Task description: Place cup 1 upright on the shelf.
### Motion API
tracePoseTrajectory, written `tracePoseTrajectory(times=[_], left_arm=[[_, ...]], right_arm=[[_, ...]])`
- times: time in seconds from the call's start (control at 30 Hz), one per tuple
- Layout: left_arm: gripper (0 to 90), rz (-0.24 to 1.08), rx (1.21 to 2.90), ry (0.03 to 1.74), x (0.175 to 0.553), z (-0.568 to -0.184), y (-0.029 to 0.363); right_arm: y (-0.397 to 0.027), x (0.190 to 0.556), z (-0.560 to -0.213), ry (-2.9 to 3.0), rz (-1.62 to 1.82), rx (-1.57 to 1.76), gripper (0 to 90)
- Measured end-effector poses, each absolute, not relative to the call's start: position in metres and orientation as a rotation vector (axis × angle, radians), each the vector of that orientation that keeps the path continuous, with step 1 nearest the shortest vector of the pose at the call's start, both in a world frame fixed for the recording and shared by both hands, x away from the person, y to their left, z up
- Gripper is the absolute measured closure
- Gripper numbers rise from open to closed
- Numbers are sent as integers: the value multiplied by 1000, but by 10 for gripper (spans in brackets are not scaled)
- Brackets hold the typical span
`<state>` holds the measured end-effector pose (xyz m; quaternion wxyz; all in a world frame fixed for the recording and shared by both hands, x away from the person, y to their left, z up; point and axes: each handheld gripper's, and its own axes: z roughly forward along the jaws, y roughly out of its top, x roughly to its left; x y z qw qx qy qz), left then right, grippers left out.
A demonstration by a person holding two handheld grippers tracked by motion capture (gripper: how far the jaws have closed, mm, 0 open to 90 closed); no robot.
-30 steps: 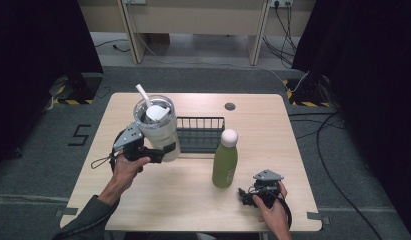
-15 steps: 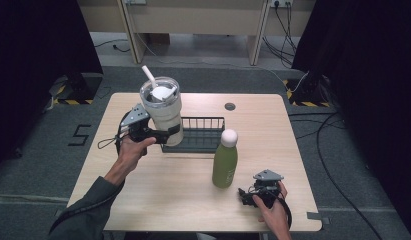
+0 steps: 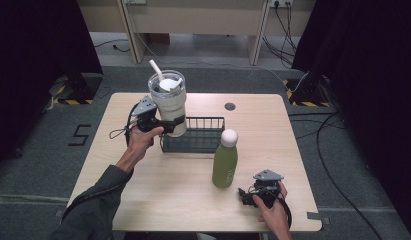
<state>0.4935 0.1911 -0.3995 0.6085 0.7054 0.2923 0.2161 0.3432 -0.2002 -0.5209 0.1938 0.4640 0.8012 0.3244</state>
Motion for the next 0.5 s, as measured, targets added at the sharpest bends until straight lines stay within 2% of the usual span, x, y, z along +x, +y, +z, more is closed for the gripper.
tracePoseTrajectory(times=[0.5], left_arm=[[107,531,1643,707,509,-412,192]], right_arm=[[-200,343,-521,2246,910,1300,3]])
